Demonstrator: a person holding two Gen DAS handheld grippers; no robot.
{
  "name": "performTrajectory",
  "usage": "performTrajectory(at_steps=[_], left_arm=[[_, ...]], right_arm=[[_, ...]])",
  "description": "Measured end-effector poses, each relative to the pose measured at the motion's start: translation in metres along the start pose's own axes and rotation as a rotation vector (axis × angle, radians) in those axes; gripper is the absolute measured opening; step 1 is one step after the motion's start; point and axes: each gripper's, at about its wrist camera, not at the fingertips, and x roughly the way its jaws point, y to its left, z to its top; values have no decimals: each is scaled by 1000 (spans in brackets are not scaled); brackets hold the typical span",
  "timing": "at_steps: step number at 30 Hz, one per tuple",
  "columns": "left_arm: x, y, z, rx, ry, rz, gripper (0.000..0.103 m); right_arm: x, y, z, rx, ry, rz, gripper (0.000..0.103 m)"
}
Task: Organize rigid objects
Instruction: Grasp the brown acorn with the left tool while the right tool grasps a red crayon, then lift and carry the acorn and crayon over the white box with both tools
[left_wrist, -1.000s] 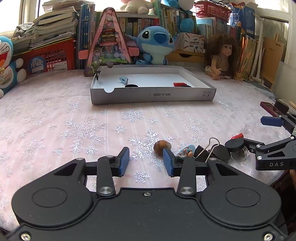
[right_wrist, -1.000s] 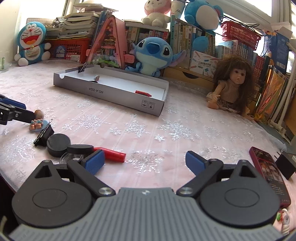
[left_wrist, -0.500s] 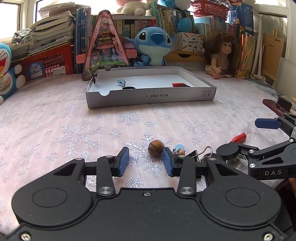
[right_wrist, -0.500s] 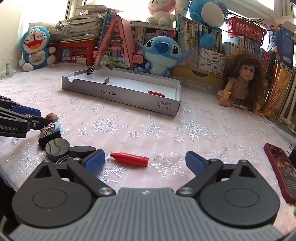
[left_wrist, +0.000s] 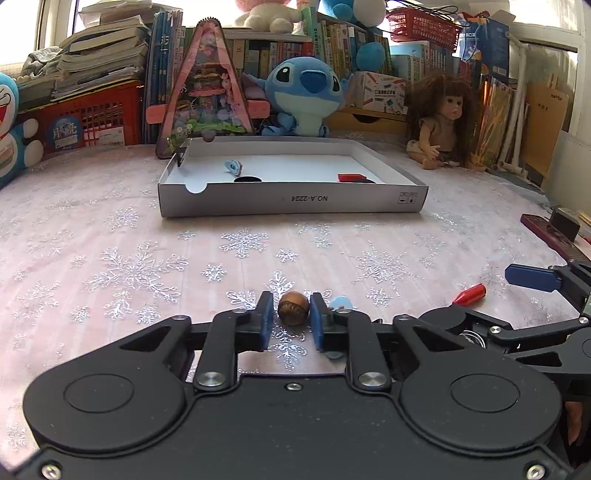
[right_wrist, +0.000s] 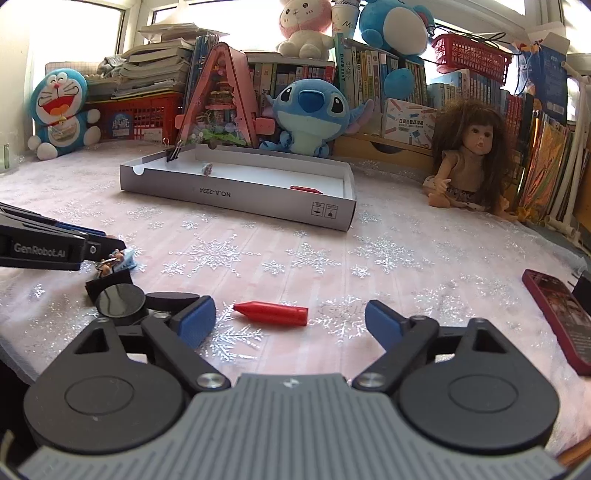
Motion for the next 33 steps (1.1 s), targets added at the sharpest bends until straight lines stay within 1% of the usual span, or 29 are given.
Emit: performTrajectory(at_steps=[2,4,5,8,10,13,22,29,33], left_arm=[[0,-3,-1,11,-5,4,17],[0,-4,-1,8,-6,5,17],[0,-4,-1,5,-5,4,17],[-1,-4,0,-1,-5,4,17],[-1,-3,0,-1,-5,5,17],[-1,-2,1,-7,-5,9,17],[2,3,10,-24,-11,26,17],[8,9,24,-39,-13,73,17],[19,9,31,-30,12,109,17]], right_arm=[[-1,0,0,10,-4,12,86],[-3,1,0,28,-7,27,78],[-3,1,0,35,-8,31,77],[-4,3,1,37,-8,41,67],[-3,5,1,36,-1,42,57],[-3,5,0,38,5,40,50],[-1,1,7,40,5,22,50],[18,-6,23,67,70,-29,49],[28,-10,32,85,85,-43,49]])
